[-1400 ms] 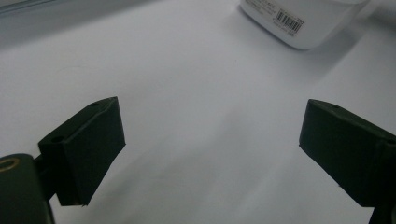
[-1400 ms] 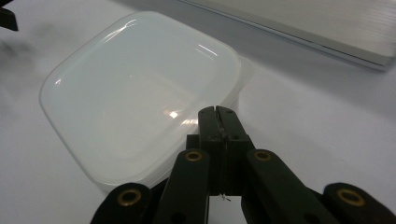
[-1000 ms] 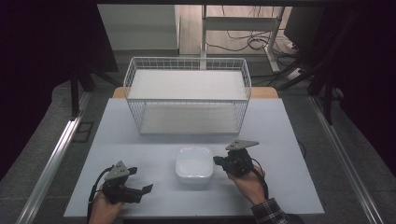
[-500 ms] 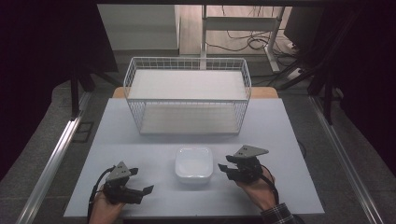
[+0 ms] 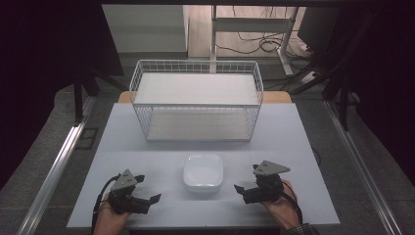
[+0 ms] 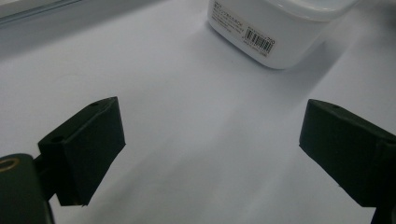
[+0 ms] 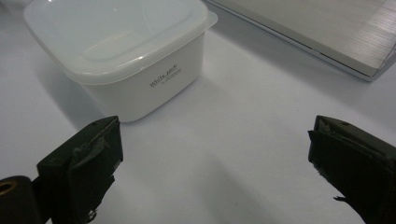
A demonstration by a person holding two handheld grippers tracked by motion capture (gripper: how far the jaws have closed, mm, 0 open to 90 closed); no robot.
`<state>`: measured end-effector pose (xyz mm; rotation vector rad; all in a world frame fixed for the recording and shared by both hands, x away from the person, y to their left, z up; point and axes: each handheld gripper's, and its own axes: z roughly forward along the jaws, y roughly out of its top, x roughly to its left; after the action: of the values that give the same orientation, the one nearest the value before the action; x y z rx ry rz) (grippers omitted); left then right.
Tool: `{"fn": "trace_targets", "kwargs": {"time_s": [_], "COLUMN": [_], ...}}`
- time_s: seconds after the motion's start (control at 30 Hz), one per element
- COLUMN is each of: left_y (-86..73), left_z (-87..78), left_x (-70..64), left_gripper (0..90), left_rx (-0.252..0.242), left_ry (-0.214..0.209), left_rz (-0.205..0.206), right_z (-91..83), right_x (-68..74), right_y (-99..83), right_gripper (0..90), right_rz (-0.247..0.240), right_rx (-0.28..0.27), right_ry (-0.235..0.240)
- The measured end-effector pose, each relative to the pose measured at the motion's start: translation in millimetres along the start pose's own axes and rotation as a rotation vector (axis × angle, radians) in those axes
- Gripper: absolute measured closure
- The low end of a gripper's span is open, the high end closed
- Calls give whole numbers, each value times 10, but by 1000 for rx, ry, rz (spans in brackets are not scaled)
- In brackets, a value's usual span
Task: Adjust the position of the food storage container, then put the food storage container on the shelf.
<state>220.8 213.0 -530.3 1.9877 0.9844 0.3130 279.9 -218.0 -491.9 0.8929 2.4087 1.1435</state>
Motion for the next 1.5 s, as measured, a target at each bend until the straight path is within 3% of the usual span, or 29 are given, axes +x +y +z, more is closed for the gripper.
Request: {"fn": "trace_targets", "kwargs": {"time_s": [0.2, 0.43, 0.63, 0.77, 0.97, 1.13, 1.3, 1.5], "left_y": [18, 124, 276, 404, 560, 688, 824, 924], "left_z": [-8, -2, 45, 76, 171, 314, 433, 608], "left_x": [3, -61, -113, -156, -117, -178, -179, -145], "left_gripper": [61, 67, 64, 59, 59, 80, 108, 120], "left_rx": [-9, -29, -36, -38, -33, -1, -2, 15], "left_ry": [-5, -41, -82, -95, -152, -136, -119, -134], "left_rz": [-12, -20, -31, -17, -23, 14, 35, 31], "right_z": [11, 9, 33, 76, 117, 171, 226, 344], "right_x": [-3, -2, 6, 29, 93, 129, 140, 147], "right_y": [13, 49, 113, 168, 289, 357, 454, 585], "right_gripper": [16, 14, 12, 13, 0, 0, 24, 81], "right_rz": [-2, 8, 40, 61, 50, 45, 55, 73], "right_rx": [-9, -14, -32, -33, -35, -16, 11, 15], "right_ry": [8, 21, 46, 65, 60, 66, 72, 111]}}
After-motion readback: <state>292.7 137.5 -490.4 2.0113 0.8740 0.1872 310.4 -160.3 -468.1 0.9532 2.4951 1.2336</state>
